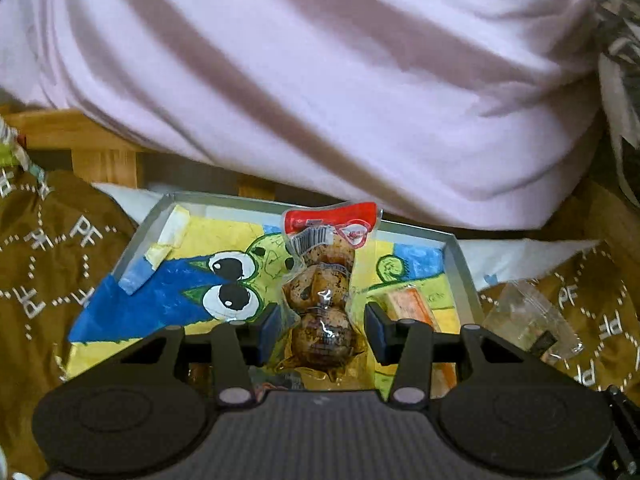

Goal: Organize snacks
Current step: 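Carry both packs into the metal tray and open both tools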

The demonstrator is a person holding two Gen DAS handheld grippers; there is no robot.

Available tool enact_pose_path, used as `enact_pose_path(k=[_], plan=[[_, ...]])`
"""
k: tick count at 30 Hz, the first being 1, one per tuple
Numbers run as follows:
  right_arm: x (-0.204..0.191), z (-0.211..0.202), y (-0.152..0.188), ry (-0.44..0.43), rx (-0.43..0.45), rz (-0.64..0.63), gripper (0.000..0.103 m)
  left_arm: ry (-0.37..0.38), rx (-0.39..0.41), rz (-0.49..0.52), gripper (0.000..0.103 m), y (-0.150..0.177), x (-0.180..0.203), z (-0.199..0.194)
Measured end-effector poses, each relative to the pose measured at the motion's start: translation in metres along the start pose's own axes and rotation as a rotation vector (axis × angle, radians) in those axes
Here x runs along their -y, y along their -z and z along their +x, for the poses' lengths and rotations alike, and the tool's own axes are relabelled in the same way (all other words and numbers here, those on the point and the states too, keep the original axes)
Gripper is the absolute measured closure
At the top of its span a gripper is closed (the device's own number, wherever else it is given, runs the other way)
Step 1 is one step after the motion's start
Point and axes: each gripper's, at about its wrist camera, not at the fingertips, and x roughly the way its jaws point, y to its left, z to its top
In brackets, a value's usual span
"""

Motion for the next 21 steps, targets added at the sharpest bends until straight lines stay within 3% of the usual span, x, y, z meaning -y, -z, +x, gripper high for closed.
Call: enact_pose_path(k=[7,13,21], plan=[[-0.015,0.037,0.007,-0.076,0.02,-0.022,0.068,-0.06,-0.013,-0.011,0.053,0.001,-0.02,0.029],[-0.022,0.054,0.015,-0.135,-0.033,-0.023,0.068,-0.088,-0.038,-0.001,0.053,0.003,-0.034,0.049],[-0.02,0.064,0.016,-0.147,-0.056,0.0,0.067,-0.099,-0.067,0.004,0.053,0.013,-0.043,0.06]])
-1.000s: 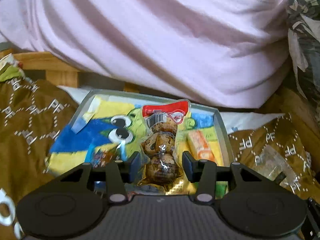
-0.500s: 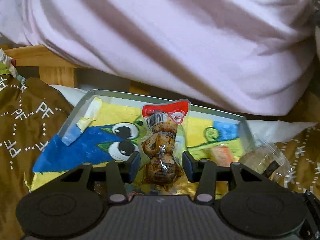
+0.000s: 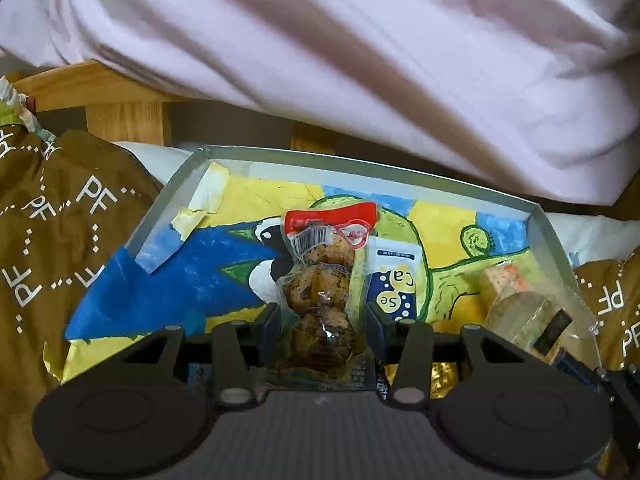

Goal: Organize snacks
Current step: 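Carry both packs into the metal tray and open both tools, then lift both tools up and back from the tray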

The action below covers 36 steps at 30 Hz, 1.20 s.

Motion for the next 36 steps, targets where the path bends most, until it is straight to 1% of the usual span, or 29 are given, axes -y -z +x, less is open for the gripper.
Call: enact_pose_path(k=[10,15,17,18,20,22,24,26,27,28,29,30,31,32,34,36], plan=[[0.001,0.004,0.002,0.005,-0.015,0.009,0.067,0.005,-0.01,0.001,0.052,0.002,-0.001,0.003],[0.002,0.006,0.002,0.022,-0.018,0.013,0.062,0.011,-0.023,-0.003,0.05,0.002,-0.002,0.004],[0.002,0.006,0.002,0.025,-0.017,0.015,0.056,0.023,-0.02,-0.016,0.049,0.003,-0.004,0.003],[0.003,0.006,0.002,0.025,-0.015,0.016,0.055,0.027,-0.016,-0.021,0.049,0.003,-0.004,0.002],[0.002,0.005,0.002,0.026,-0.008,0.014,0.048,0.042,0.005,-0.029,0.045,0.003,-0.004,-0.001],[0.003,0.003,0.001,0.027,-0.001,0.014,0.045,0.052,0.014,-0.035,0.041,0.002,-0.003,-0.005],[0.003,0.002,0.0,0.032,0.005,0.014,0.04,0.063,0.023,-0.04,0.036,0.001,-0.003,-0.009],[0.004,-0.001,-0.002,0.038,0.012,0.016,0.032,0.072,0.039,-0.048,0.025,-0.001,-0.003,-0.015],[0.005,-0.003,-0.003,0.043,0.016,0.016,0.029,0.075,0.047,-0.052,0.022,-0.001,-0.003,-0.018],[0.005,-0.007,-0.005,0.052,0.023,0.019,0.025,0.078,0.056,-0.056,0.019,-0.002,-0.003,-0.022],[0.006,-0.01,-0.007,0.059,0.028,0.023,0.021,0.083,0.063,-0.058,0.018,-0.003,-0.004,-0.027],[0.008,-0.013,-0.009,0.066,0.034,0.028,0.019,0.095,0.069,-0.059,0.017,-0.005,-0.004,-0.033],[0.009,-0.018,-0.011,0.073,0.041,0.035,0.014,0.111,0.076,-0.064,0.015,-0.006,-0.006,-0.039],[0.011,-0.024,-0.013,0.077,0.05,0.044,0.01,0.131,0.093,-0.076,0.012,-0.006,-0.009,-0.047],[0.015,-0.037,-0.017,0.076,0.075,0.058,0.004,0.147,0.125,-0.092,0.007,-0.004,-0.014,-0.064],[0.018,-0.052,-0.021,0.076,0.098,0.073,0.003,0.148,0.162,-0.097,0.004,-0.004,-0.019,-0.082]])
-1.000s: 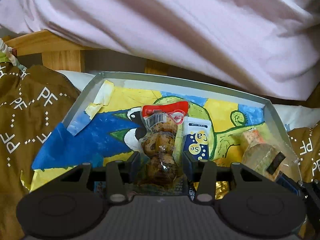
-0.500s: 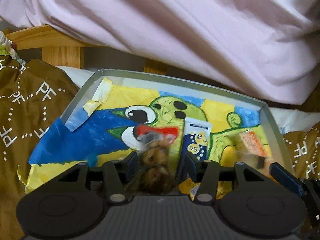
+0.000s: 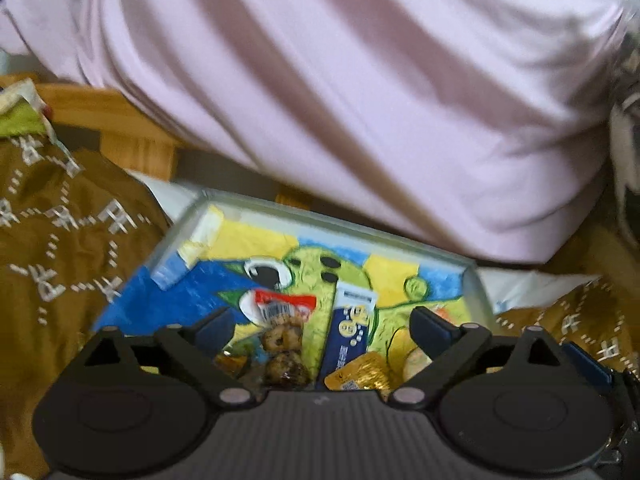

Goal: Organize snacks
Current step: 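Lift both tools up and back from the tray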

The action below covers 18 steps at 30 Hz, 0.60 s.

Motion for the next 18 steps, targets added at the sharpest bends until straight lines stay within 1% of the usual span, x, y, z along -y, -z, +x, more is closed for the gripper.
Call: enact_pose_path(k=[2,5,10,14,18], plan=[[0.003,-0.015,-0.006,0.002,0.021,0.02,0.001,-0.006,0.04,-0.009,0.001,-0.003,-0.002,-0.02],[0.006,-0.036,-0.014,0.004,0.048,0.056,0.001,-0.026,0.075,-0.018,0.001,-0.007,-0.006,-0.047],[0.007,-0.072,-0.025,-0.002,0.088,0.108,0.001,-0.068,0.106,0.028,0.001,-0.004,-0.008,-0.086],[0.002,-0.096,-0.032,-0.003,0.118,0.115,0.001,-0.113,0.147,0.06,0.0,0.006,-0.01,-0.117],[-0.004,-0.118,-0.034,-0.011,0.132,0.143,0.001,-0.144,0.178,0.034,0.0,0.018,-0.016,-0.149]])
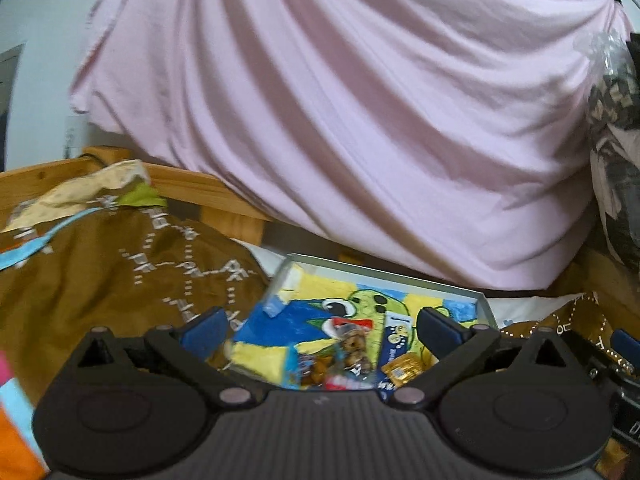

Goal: Organize snacks
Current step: 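Lift both tools up and back from the tray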

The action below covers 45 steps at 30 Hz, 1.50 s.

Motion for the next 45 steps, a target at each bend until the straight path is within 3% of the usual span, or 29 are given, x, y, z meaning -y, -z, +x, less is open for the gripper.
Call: enact_pose_path(k=[10,23,34,45], plan=[[-0.015,-0.051,-0.001,-0.007,0.01,0.043,0.001,-0.026,0.016,0.034,0.0,0.012,-0.018,-0.053],[-0.054,-0.101,0.023,-0.104,-0.114,-0.012,0.001,-0.004,-0.015,0.074,0.0,0.054,-0.034,-0.093],[-0.071,-0.109,0.057,-0.084,-0.337,-0.059,0.001,-0.025,-0.101,0.093,0.0,0.083,-0.058,-0.092],[-0.072,-0.091,0.076,-0.041,-0.478,-0.064,0.001,-0.036,-0.197,0.073,0.0,0.103,-0.068,-0.084]])
